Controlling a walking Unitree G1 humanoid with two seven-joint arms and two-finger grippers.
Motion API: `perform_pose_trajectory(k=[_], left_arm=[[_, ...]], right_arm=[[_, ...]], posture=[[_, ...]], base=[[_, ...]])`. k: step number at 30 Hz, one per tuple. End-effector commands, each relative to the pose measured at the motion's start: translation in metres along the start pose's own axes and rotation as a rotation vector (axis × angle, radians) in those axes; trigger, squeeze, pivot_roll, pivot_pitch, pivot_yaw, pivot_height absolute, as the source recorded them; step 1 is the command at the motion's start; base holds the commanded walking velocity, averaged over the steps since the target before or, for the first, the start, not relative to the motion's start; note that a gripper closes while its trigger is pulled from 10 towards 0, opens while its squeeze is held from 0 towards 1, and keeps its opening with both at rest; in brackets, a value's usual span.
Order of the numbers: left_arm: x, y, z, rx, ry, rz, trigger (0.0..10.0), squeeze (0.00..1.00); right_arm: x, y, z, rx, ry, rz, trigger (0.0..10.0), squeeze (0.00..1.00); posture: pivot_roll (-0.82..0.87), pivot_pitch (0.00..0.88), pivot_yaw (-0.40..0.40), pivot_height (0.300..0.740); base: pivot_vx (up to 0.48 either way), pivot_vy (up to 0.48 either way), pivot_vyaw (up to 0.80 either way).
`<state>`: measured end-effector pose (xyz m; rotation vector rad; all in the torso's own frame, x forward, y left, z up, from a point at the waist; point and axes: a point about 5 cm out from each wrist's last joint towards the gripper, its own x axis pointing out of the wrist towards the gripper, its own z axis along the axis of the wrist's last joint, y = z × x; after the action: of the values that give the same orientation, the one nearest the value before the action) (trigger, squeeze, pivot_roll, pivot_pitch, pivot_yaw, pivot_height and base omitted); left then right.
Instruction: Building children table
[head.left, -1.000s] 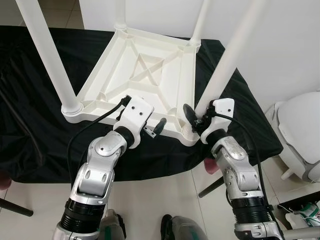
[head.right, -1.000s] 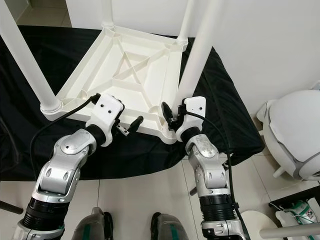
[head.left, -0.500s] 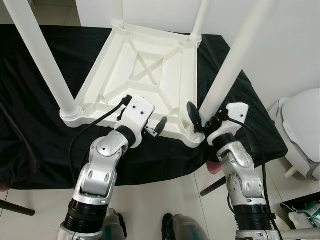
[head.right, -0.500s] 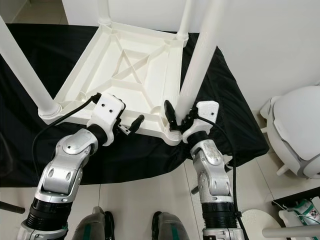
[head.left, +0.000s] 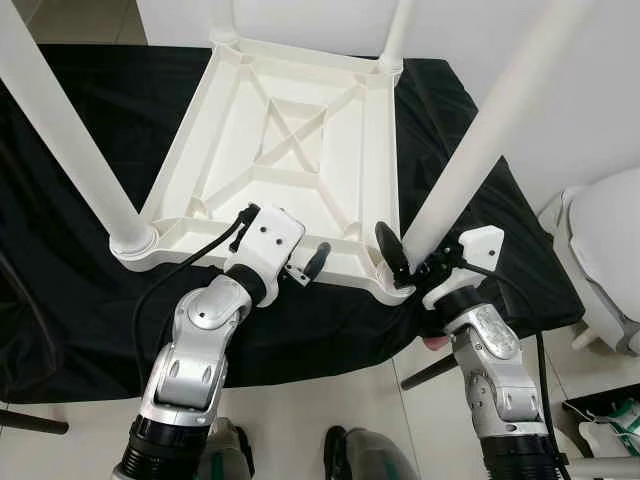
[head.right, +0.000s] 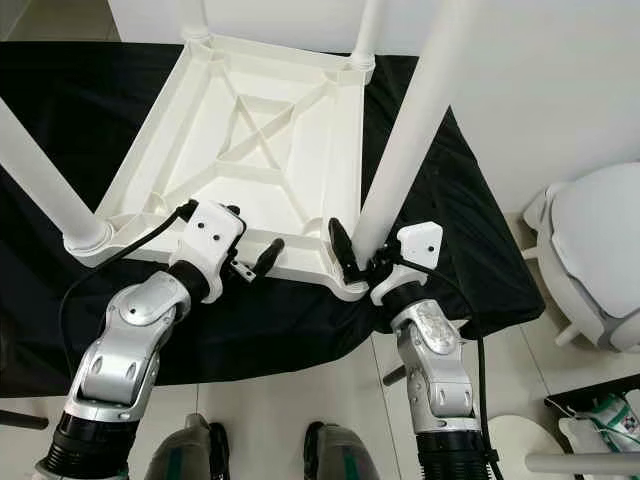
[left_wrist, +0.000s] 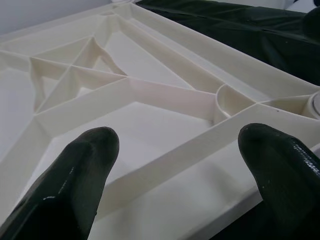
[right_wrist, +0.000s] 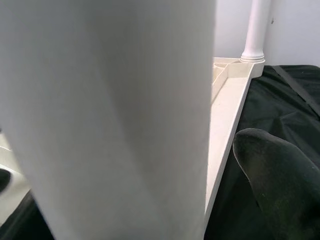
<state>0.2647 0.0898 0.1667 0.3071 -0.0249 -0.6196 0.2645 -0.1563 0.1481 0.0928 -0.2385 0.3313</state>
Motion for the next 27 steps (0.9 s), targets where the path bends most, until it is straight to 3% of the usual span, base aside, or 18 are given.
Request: perform_pose_trajectory(k=[1,15,19,22,27], left_arm=[[-0.002,0.006,0.000,0.018,-0.008,0.099,10.0,0.00],[-0.004,0.006,-0.002,0.036,-0.021,0.063,10.0,0.00],[-0.004,0.002,-0.002,0.037,-0.030,0.018,10.0,0.00],[-0.004,-0.002,-0.002,0.041,-0.029,-0.028,10.0,0.00],[-0.004,-0.011,-0.003,0.072,-0.035,-0.146,10.0,0.00]], right_arm=[[-0.003,-0.014,0.001,-0.001,-0.015,-0.079,10.0,0.00],[-0.017,-0.041,0.002,-0.081,-0.026,-0.333,10.0,0.00],[-0.012,-0.014,-0.001,-0.022,-0.008,-0.125,10.0,0.00],[-0.011,-0.004,-0.001,-0.002,-0.002,-0.053,10.0,0.00],[-0.011,-0.005,-0.003,0.004,0.011,-0.044,10.0,0.00]], posture=[[-0.05,0.047,-0.046,0.740],[-0.06,0.043,-0.038,0.740],[-0.06,0.045,-0.035,0.740],[-0.06,0.058,-0.039,0.740],[-0.06,0.068,-0.046,0.740]], base=[[0.000,0.000,0.00],[0.000,0.000,0.00],[0.000,0.000,0.00],[0.000,0.000,0.00],[0.000,0.000,0.00]])
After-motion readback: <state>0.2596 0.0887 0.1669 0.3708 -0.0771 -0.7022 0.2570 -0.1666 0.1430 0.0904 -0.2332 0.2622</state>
